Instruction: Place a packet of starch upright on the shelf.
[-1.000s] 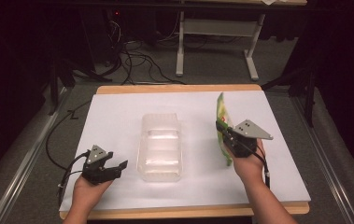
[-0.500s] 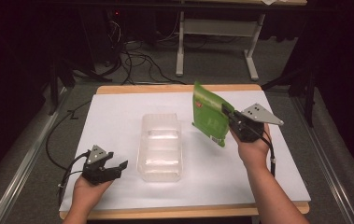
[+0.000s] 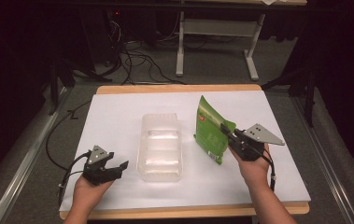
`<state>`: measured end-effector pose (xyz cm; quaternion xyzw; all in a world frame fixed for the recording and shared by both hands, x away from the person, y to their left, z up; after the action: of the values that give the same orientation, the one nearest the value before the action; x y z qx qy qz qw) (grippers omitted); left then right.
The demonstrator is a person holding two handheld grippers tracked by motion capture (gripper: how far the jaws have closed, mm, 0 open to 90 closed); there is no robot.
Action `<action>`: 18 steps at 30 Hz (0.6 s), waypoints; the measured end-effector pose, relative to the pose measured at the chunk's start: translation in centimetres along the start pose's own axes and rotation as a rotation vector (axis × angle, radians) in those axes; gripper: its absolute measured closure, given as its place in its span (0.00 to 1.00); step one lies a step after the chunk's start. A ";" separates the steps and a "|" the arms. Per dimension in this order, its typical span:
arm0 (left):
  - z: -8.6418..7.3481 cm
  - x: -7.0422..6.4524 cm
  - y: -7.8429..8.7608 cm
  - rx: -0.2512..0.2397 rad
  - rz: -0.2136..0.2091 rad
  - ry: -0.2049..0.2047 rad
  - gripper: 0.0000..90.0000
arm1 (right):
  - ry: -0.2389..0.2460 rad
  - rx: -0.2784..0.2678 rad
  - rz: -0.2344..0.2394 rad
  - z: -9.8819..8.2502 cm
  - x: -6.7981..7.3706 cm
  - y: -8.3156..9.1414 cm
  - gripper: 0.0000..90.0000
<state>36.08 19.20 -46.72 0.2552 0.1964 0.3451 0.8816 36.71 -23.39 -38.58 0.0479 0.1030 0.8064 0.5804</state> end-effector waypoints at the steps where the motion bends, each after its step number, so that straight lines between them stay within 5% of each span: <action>1: 0.0 0.0 0.0 -0.001 0.000 0.001 0.34 | 0.006 0.010 0.014 -0.2 0.4 -0.2 0.87; 11: 0.0 0.0 0.2 -0.008 -0.005 0.001 0.34 | 0.018 0.104 0.062 -1.6 1.2 -1.6 0.85; 18: 0.0 0.0 0.2 -0.009 -0.002 0.000 0.34 | 0.002 0.130 0.021 -1.9 0.3 -2.1 0.87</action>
<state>35.94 19.36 -46.59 0.2510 0.1950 0.3452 0.8830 38.19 -22.66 -40.90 0.0856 0.1552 0.8042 0.5674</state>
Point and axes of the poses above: each handheld gripper's, and its own axes: y roughly backward along the jaws, z roughly out of its top, x roughly to its left, the point moved 3 cm from there along -y, roughly forward along the jaws, and after that the axes turned 11 degrees about -z, right-handed, at the moved point
